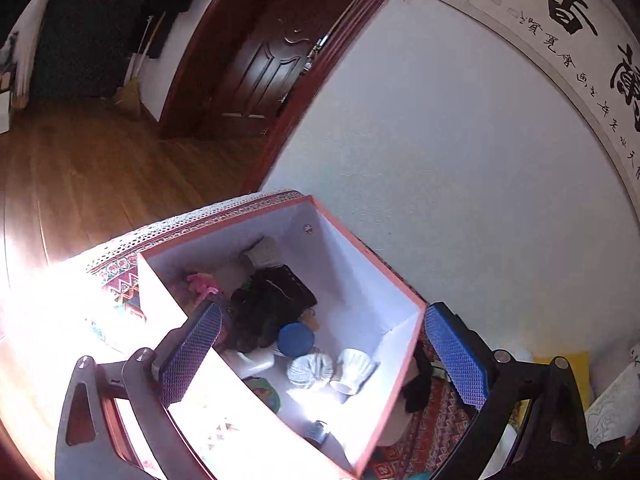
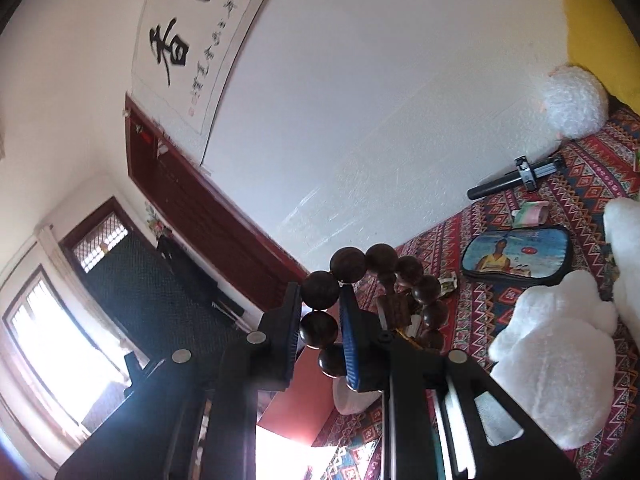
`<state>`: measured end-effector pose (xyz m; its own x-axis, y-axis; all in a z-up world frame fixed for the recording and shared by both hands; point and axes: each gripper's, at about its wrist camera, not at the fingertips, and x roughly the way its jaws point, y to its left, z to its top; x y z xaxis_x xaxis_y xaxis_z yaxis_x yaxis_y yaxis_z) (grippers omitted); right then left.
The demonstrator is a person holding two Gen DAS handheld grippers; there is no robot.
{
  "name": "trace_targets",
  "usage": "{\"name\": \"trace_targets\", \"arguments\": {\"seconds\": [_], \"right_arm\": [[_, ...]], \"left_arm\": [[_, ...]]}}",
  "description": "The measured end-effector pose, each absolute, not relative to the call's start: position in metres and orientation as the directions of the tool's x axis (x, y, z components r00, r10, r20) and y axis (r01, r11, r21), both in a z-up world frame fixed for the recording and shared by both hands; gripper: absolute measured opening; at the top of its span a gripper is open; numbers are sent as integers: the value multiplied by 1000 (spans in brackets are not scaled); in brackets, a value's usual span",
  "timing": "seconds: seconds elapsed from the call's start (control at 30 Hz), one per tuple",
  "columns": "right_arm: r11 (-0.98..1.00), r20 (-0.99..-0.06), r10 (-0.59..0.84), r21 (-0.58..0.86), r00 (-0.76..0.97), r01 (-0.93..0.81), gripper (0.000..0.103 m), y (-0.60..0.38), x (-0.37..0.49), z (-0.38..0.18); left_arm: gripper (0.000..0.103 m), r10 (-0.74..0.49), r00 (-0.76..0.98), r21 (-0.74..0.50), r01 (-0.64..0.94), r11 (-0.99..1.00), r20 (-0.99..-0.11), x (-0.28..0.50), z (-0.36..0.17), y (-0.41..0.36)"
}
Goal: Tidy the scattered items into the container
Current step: 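Drop the black glove into the box with the left tool while the right tool carries the bracelet over it, then grasp the green snack packet with the left tool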
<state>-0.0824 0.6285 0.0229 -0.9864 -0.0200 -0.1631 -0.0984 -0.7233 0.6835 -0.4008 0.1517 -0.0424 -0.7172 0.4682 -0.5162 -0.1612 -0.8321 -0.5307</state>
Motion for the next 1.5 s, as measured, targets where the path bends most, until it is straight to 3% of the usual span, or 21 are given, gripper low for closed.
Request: {"name": "trace_targets", "arguments": {"seconds": [0.07,0.2,0.37,0.43,0.47,0.5,0.53,0.57,0.63,0.77,0.93,1.07,1.23,1.37,1.5], "right_arm": [[-755,-217,-84,651,-973,-80,18,600,-105,21],[-740,-233,-232,672,-944,16,18,553,-160,19],[-788,-253,-359,598,-898,147,18,490,-266,64],[-781,-242,-385,599,-890,175,26,477,-324,89],[-804,-288,-355,579,-889,134,39,472,-354,101],[-847,-363,-269,530,-892,39,75,466,-373,110],[-883,-415,-159,465,-896,-59,82,460,-381,120],[-909,-409,-85,405,-908,-98,82,451,-376,130],[-944,-325,-79,329,-942,-34,82,436,-342,140],[-972,-241,-1,229,-970,-56,85,425,-248,117],[-924,-225,132,325,-965,-202,89,473,-150,74],[-832,-151,259,466,-954,-300,95,531,-80,63],[-757,-81,338,568,-938,-322,96,591,-32,72],[-735,-35,348,609,-937,-296,97,618,-1,71],[-665,-14,378,691,-926,-282,97,648,21,63]], "left_arm": [[103,413,-719,-510,-95,-855,-559,-412,-54,140],[103,350,-763,-579,39,-815,-544,-422,-69,98],[103,334,-772,-585,59,-809,-540,-428,-74,77],[103,337,-772,-594,64,-802,-539,-429,-76,74],[103,339,-773,-597,62,-800,-536,-429,-76,72],[103,339,-775,-596,59,-801,-534,-429,-76,71],[103,336,-778,-593,58,-803,-531,-429,-76,69],[103,325,-783,-589,66,-805,-531,-429,-75,66],[103,295,-796,-587,91,-805,-528,-428,-74,59],[103,304,-792,-592,87,-801,-529,-425,-75,62],[103,335,-787,-550,7,-835,-518,-411,-62,98],[103,389,-771,-417,-177,-891,-503,-386,-40,166],[103,496,-674,-165,-494,-854,-548,-337,-48,305],[103,569,-565,19,-719,-695,-597,-305,-73,433],[103,513,-514,271,-837,-475,-688,-313,-111,575]]}}
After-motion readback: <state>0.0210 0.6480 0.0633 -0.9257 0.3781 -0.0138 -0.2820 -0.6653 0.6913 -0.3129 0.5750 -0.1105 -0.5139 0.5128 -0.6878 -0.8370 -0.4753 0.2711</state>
